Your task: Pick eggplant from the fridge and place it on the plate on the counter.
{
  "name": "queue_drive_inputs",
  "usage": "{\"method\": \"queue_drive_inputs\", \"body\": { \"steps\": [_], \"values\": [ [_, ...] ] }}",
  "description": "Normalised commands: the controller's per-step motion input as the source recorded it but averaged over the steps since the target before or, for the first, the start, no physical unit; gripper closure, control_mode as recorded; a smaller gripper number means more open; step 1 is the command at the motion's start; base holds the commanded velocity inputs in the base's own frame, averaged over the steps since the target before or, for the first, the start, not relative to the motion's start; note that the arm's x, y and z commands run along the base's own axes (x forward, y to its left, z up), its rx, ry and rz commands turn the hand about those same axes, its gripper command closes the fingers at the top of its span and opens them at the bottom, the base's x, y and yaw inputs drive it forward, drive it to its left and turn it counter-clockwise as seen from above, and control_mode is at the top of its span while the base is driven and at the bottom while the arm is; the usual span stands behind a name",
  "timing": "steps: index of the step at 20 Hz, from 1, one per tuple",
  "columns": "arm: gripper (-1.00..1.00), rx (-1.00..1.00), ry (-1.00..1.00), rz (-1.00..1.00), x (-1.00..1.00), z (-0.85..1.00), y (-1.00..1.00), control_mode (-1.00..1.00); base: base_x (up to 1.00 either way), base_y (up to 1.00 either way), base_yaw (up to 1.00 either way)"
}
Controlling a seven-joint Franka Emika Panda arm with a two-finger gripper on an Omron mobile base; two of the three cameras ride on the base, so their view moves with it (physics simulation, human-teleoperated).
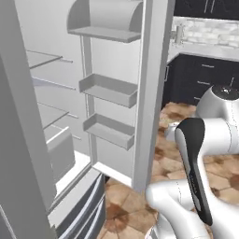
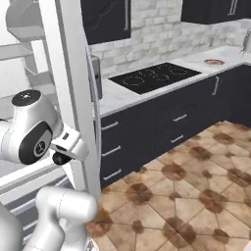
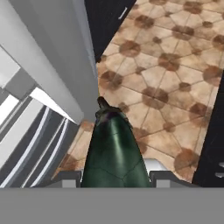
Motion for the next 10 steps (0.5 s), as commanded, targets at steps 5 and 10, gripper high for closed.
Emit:
{"method": "queue_drive_inputs", "body": {
  "steps": [5, 10],
  "values": [
    [1.0, 0.0, 0.0, 0.0, 0.0, 0.0, 0.0, 1.0, -0.51, -0.93, -0.54],
    [1.0, 0.0, 0.0, 0.0, 0.0, 0.0, 0.0, 1.0, 0.26, -0.49, -0.7]
  ]
}}
